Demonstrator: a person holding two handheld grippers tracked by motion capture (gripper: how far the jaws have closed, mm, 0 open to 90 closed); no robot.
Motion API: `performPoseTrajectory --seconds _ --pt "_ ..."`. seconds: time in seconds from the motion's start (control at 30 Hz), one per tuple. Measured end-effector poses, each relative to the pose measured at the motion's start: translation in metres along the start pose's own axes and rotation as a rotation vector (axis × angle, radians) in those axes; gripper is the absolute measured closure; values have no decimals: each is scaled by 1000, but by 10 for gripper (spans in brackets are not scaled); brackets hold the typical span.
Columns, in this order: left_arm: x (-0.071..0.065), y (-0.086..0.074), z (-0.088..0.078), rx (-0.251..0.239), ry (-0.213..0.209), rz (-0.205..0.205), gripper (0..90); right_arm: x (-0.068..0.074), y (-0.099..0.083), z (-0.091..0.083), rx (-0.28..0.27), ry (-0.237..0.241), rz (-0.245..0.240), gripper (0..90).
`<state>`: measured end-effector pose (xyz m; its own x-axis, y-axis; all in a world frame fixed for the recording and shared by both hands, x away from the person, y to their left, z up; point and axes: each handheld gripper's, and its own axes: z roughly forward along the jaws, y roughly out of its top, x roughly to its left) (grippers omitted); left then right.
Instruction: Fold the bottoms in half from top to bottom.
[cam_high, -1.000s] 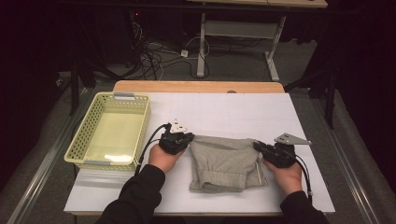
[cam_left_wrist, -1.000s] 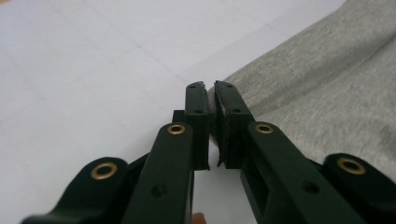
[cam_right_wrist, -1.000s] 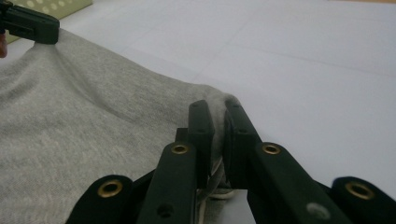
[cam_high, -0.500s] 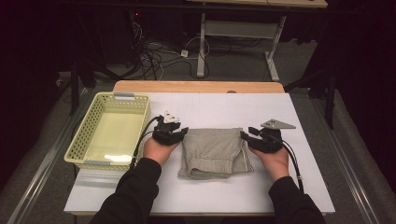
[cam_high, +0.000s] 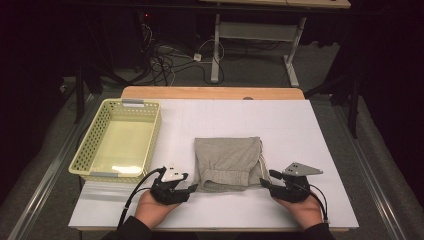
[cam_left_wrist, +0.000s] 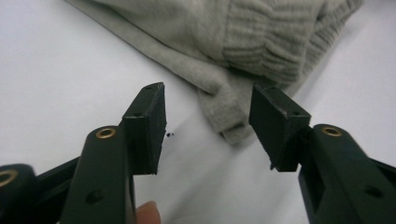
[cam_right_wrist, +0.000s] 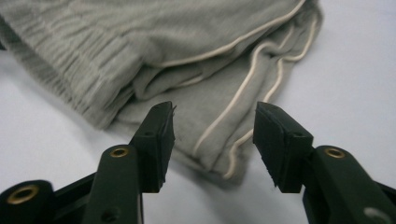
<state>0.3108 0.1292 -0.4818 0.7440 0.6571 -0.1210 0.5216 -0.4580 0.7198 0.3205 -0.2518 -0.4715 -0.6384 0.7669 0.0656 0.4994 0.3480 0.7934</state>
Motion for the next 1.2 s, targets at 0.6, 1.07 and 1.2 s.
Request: performPoseTrajectory --seconds 0.6,1.07,1.2 --pt "-1 -6 -6 -9 5 28 834 8 -1 9 63 26 -63 791" --pt "23 -37 -40 12 50 -32 820 66 -14 2 62 143 -145 764" --pt "16 -41 -47 -62 51 -35 559 61 -12 -7 2 137 -112 522"
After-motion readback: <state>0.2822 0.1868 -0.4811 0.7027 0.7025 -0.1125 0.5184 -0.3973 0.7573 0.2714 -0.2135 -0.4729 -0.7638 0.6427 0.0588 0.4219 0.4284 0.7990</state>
